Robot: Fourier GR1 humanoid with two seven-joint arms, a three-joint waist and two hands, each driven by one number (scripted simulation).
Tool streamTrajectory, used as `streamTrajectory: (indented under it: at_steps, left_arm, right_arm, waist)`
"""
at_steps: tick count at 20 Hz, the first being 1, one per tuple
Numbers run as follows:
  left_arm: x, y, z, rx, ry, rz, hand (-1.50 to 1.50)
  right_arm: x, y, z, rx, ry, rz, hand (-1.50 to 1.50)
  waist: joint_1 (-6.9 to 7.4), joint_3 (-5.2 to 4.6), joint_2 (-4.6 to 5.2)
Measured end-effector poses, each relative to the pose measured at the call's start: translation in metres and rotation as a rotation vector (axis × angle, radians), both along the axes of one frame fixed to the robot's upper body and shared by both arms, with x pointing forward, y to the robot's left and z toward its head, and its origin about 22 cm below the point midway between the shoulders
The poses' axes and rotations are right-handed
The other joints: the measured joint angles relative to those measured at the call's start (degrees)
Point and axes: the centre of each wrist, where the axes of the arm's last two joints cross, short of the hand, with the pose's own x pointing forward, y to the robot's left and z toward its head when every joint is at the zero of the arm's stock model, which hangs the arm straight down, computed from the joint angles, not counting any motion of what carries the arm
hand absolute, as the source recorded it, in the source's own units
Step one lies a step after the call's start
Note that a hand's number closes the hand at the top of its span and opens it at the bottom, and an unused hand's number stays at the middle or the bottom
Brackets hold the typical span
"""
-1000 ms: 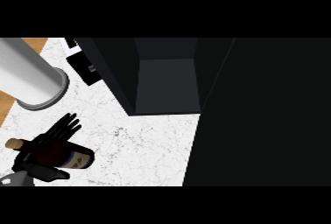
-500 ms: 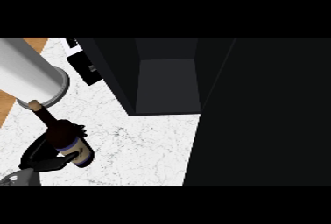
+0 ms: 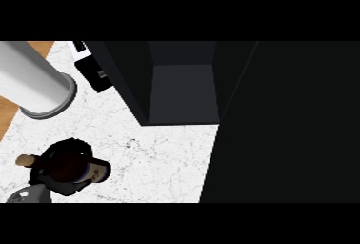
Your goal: Pick up the wine, place it into the cabinet and close the cabinet
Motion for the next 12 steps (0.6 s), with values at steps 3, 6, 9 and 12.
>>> streamTrajectory:
  at_steps: [3, 6, 9, 12]
  left_arm:
    - [-0.001, -0.021, -0.006, 0.013, -0.058, 0.126, 1.50]
    - [-0.008, -0.037, -0.013, 0.018, -0.120, 0.219, 1.50]
    - [-0.010, -0.053, -0.015, 0.018, -0.158, 0.237, 1.50]
    - [-0.011, -0.068, -0.016, -0.005, -0.155, 0.218, 1.50]
  right_arm:
    - [-0.002, 0.001, -0.003, 0.006, 0.002, 0.001, -1.50]
    - [-0.003, -0.002, -0.006, -0.003, -0.001, -0.008, -1.50]
    - [-0.004, -0.002, -0.007, 0.000, 0.007, -0.007, -1.50]
    - [-0.004, -0.004, -0.006, -0.009, 0.012, -0.020, -1.50]
  waist:
    - [0.27, 0.27, -0.18]
    - [0.42, 0.42, -0.26]
    - [0.71, 0.40, -0.18]
    - [0.76, 0.30, -0.10]
